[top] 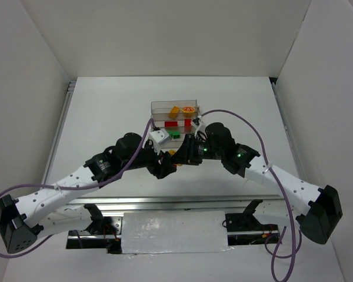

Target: Sort the legos into containers by color

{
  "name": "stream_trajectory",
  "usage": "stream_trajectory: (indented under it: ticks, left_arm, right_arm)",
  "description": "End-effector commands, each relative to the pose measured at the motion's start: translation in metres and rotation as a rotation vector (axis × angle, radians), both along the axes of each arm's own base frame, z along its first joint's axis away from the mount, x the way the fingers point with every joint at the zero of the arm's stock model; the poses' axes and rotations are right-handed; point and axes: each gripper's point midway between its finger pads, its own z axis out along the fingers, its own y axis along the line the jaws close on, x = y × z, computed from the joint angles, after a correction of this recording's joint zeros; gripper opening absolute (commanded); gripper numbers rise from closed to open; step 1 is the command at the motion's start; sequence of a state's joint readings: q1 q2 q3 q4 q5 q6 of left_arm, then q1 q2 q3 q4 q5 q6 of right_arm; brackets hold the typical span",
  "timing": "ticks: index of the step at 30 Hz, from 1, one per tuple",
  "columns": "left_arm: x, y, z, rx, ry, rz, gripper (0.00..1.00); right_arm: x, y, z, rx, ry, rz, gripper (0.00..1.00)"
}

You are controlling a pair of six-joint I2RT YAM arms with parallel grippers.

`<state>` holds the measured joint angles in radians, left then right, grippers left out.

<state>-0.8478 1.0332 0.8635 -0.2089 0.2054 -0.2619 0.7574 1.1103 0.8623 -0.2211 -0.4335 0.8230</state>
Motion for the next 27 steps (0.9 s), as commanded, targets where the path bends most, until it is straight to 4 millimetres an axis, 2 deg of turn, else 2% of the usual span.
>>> stream_trajectory:
  ticks: [1, 2, 3, 11, 16, 21, 24, 27]
  left_arm:
    - [0.007, -0.007, 0.029, -0.073, -0.091, -0.004, 0.00]
    - [0.007, -0.007, 0.027, -0.068, -0.087, -0.002, 0.00]
    - [0.007, -0.007, 0.027, -0.066, -0.086, -0.002, 0.00]
    - [0.005, -0.008, 0.018, -0.059, -0.068, -0.012, 0.00]
    - [0.007, -0.003, 0.018, -0.055, -0.072, 0.015, 0.00]
    - [0.015, 0.003, 0.020, -0.060, -0.088, 0.083, 0.00]
    - [0.015, 0.005, 0.021, -0.066, -0.092, 0.090, 0.00]
    - [0.020, 0.008, 0.027, -0.071, -0.088, 0.134, 0.00]
  right_arm:
    - [-0.007, 0.002, 0.006, 0.029, -0.030, 0.039, 0.25]
    - [-0.008, 0.001, 0.003, 0.013, -0.022, 0.035, 0.08]
    - [-0.007, 0.001, 0.005, 0.008, -0.028, 0.036, 0.00]
    - [0.001, -0.005, 0.016, -0.007, -0.082, 0.040, 0.00]
    - [0.017, -0.023, 0.032, 0.037, -0.113, 0.043, 0.00]
    - [0.023, -0.040, 0.042, 0.062, -0.139, 0.035, 0.00]
    - [0.025, -0.042, 0.042, 0.061, -0.144, 0.038, 0.00]
    - [0.042, -0.044, 0.035, 0.020, -0.160, -0.011, 0.00]
